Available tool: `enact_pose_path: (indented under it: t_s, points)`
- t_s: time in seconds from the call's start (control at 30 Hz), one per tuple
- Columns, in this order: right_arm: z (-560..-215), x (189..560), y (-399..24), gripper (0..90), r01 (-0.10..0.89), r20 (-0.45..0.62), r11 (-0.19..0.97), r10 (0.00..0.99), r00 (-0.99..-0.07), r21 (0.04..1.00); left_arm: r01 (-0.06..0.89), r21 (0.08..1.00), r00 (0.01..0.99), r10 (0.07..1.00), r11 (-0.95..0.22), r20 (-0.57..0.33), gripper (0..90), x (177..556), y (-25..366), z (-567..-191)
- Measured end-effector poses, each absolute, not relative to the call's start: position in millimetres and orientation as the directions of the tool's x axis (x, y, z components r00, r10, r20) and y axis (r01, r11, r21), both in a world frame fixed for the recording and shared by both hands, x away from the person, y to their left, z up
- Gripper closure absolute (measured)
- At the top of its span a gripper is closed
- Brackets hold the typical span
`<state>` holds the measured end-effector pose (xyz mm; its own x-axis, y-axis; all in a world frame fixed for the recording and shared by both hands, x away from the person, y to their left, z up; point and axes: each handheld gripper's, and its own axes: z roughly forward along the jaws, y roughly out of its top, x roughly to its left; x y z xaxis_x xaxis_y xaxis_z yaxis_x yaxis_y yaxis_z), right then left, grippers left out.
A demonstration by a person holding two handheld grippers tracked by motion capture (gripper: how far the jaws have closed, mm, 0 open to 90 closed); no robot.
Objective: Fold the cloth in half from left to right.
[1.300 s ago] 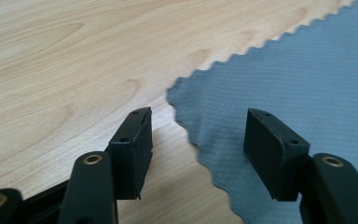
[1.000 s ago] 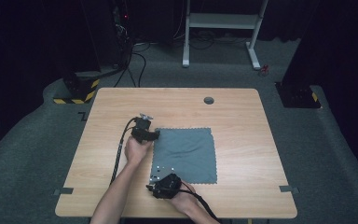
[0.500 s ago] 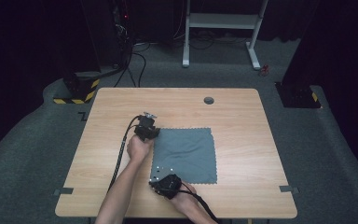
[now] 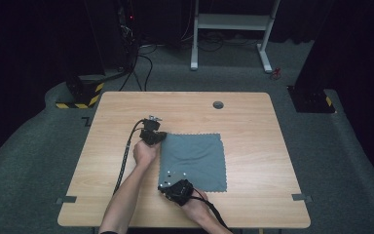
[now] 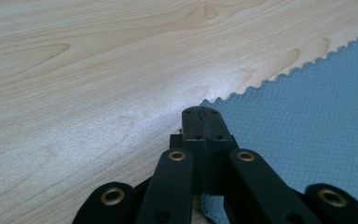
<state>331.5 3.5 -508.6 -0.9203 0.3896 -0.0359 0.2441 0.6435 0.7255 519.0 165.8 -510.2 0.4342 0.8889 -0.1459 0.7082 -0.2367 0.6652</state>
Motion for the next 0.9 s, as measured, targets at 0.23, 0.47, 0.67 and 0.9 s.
enact_pose_path:
  t_s: [0.23, 0.47, 0.67, 0.9]
  points:
    - [-506, 330, 8, 90.0, 0.246, -0.025, 0.648, 0.379, -0.925, 0.721, 0.687, 0.685, 0.463, 0.873, -0.243, -0.155, 90.0, 517, 173, -501]
    - [-497, 328, 12, 90.0, 0.228, -0.036, 0.651, 0.366, -0.930, 0.724, 0.682, 0.696, 0.471, 0.863, -0.226, -0.182, 90.0, 515, 177, -499]
    - [-492, 324, 23, 90.0, 0.206, -0.030, 0.650, 0.333, -0.943, 0.732, 0.676, 0.694, 0.478, 0.864, -0.247, -0.159, 90.0, 507, 189, -488]
    - [-484, 324, 30, 90.0, 0.205, 0.005, 0.612, 0.312, -0.950, 0.764, 0.682, 0.695, 0.463, 0.870, -0.229, -0.168, 90.0, 502, 211, -479]
